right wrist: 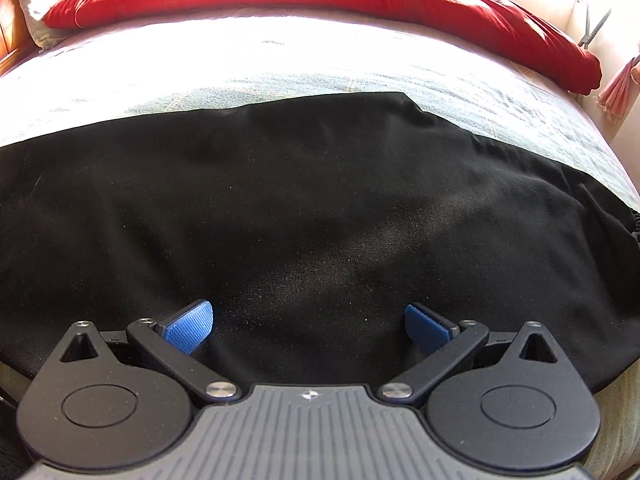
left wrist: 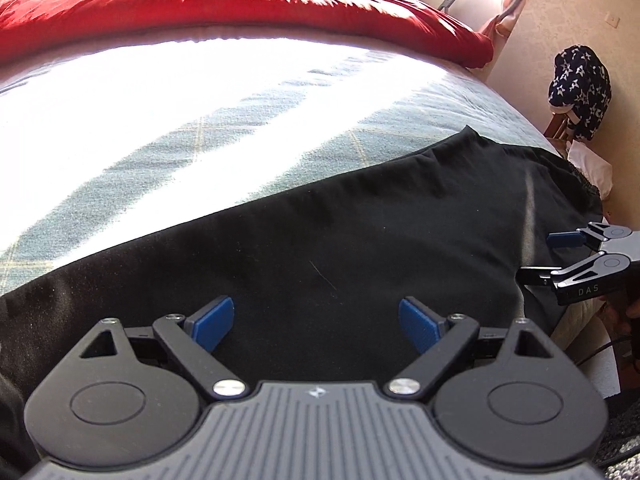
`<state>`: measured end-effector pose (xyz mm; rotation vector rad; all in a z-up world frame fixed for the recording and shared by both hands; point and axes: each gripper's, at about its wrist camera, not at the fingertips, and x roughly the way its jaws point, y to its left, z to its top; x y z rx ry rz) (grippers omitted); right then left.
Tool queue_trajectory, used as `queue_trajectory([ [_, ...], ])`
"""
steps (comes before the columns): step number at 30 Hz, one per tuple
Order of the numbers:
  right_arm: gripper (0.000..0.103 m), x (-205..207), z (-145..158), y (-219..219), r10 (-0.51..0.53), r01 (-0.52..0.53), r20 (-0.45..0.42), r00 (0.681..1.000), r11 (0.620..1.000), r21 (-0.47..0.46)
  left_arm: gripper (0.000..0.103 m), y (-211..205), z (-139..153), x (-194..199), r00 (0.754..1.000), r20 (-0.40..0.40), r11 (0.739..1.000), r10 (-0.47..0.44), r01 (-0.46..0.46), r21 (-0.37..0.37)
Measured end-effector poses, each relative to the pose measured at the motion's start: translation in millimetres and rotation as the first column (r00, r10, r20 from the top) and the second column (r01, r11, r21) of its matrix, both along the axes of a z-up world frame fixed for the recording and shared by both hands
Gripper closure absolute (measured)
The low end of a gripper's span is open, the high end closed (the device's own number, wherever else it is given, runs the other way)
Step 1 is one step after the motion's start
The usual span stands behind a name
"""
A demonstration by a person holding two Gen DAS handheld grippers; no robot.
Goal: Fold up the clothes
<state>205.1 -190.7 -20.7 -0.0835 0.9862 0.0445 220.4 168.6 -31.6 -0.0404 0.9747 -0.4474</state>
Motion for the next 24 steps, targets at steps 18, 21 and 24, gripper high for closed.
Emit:
queue_trajectory([
  [18, 0.0, 27, 30, 53, 0.242, -0.248, 0.081, 0.967, 0.965, 0.088, 0.013, 60, 7, -37, 0.955, -0.021, 0.946, 0.295, -0.295, -0.13],
  [21, 0.0, 34, 28, 63, 0.283, -0.29, 0.075, 0.956, 0.951, 0.108, 0.013, 84, 18, -50, 0.921, 0.014, 0.912, 0.39, -0.385, -0.139],
  [24, 0.0, 42, 28, 74, 0.331, -0.337, 0.07, 0.941, 0.933, 0.126, 0.013, 115, 29, -67, 0.86, 0.054, 0.854, 0.508, -0.495, -0.161],
])
